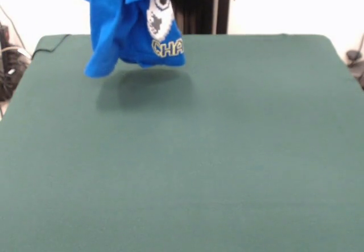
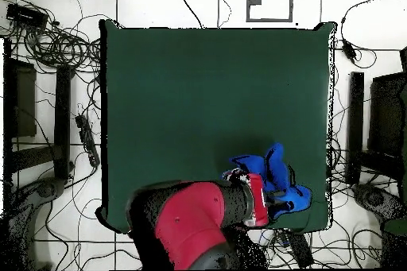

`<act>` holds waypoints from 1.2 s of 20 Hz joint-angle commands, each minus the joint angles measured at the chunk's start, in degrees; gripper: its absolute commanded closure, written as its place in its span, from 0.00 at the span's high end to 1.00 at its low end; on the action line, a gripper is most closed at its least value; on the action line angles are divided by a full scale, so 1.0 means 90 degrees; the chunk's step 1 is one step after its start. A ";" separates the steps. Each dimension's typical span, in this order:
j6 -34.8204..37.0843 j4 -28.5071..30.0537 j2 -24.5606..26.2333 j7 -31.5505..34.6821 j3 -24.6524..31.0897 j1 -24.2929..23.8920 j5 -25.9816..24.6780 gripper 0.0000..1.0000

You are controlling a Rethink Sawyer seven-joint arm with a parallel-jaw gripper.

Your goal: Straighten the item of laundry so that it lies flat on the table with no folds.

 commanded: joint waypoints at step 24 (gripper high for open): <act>-0.4844 0.0308 -0.1172 0.0609 0.4516 -0.2464 -0.0916 0.00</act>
